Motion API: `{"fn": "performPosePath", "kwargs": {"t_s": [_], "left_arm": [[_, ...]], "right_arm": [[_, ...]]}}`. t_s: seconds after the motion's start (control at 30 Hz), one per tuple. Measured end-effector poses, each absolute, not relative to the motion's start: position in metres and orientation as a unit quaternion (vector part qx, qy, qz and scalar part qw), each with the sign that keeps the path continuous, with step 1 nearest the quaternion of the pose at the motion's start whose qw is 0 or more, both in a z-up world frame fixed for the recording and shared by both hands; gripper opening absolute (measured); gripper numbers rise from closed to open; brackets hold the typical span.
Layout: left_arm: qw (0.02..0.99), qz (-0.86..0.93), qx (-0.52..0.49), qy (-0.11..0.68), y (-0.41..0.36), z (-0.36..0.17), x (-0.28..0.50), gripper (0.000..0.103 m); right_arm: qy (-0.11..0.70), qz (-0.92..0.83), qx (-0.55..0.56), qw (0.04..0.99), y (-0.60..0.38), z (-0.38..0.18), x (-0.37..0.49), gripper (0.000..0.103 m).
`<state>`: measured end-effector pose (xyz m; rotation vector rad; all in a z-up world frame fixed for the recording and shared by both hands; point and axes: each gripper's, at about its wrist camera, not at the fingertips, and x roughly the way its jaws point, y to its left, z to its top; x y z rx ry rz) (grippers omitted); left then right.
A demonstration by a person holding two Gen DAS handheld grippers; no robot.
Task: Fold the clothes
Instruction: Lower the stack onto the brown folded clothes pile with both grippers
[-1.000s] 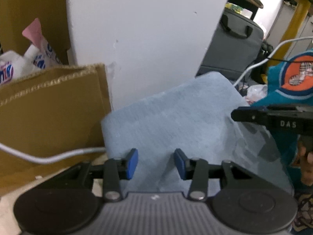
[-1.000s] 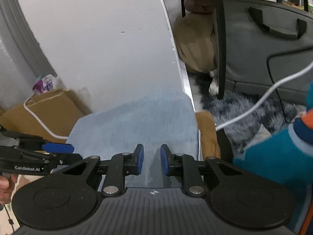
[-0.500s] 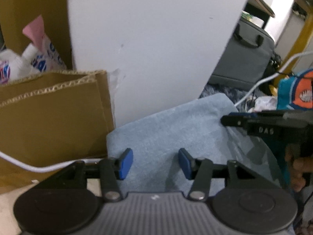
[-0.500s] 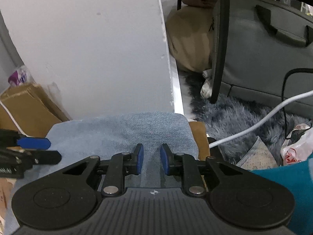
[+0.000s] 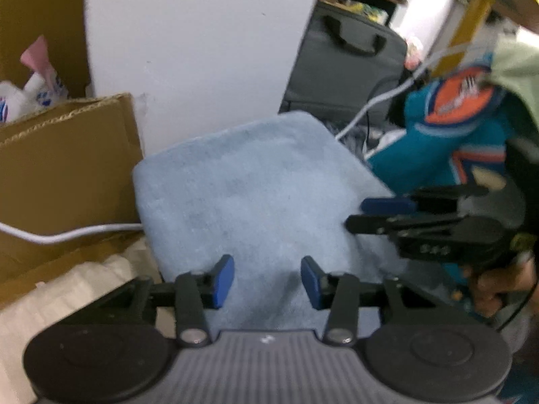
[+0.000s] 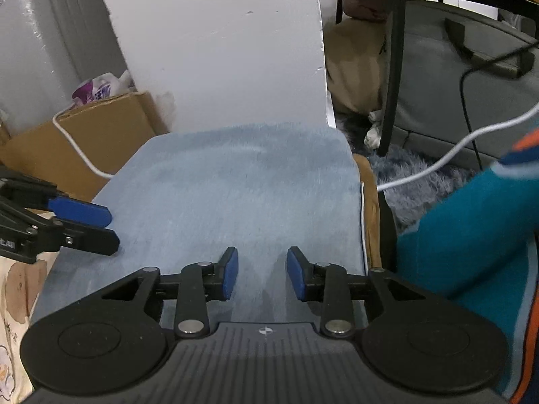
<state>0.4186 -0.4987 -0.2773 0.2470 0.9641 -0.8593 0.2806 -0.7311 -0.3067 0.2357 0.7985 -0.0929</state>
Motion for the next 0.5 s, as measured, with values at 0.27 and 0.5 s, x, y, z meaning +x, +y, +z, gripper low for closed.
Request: {"fn": "performPosePath", "kwargs": {"t_s": [0.27, 0.5], "left_arm": [[0.8, -0.385, 0.148, 0.435, -0.503, -0.295, 0.414, 0.047], [0.8, -0.382, 0.149, 0.438, -0.505, -0.292, 0.412, 0.047]], "right_arm": [[0.365, -0.045, 0.104, 0.924, -0.714, -0.311, 0.225, 0.042], [0.336, -0.066, 0.141, 0.929, -0.698, -0.316, 0.168, 0.042]]}}
